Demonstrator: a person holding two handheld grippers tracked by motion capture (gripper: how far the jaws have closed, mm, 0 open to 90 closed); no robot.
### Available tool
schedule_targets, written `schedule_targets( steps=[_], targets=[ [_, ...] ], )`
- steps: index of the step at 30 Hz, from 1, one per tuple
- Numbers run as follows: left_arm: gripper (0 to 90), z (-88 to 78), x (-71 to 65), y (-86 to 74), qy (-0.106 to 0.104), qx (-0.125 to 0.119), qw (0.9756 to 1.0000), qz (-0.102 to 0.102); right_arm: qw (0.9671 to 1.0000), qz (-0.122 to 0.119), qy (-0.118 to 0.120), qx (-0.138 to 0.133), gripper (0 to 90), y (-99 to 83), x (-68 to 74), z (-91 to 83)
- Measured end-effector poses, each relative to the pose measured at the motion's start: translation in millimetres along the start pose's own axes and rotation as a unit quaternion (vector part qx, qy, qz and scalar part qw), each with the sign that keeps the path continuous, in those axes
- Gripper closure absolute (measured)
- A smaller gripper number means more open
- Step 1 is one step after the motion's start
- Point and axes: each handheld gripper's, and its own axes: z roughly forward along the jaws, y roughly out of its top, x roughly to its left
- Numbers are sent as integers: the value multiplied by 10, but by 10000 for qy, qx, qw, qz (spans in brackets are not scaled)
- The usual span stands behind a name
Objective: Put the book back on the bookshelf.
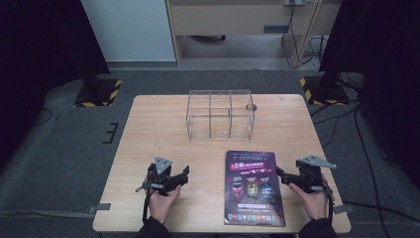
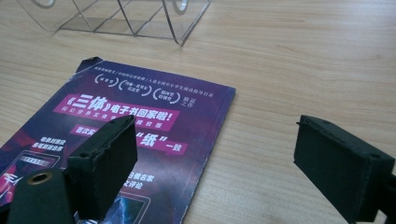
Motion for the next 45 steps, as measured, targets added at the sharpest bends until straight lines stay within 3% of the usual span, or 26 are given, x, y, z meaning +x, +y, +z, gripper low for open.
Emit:
schedule_targets(
  steps=[15, 27, 45],
  targets=[
    [284, 193, -365, 83, -398, 85, 9990, 192, 9998, -120, 119, -81, 178, 72, 60, 22],
    [315, 340, -682, 48, -753, 295, 9955, 499, 9996, -176, 228, 21, 198, 12, 109, 87],
    [344, 508, -961, -53, -950, 515, 9931, 450, 9989, -252, 340, 224, 214, -105, 167, 184]
  ],
)
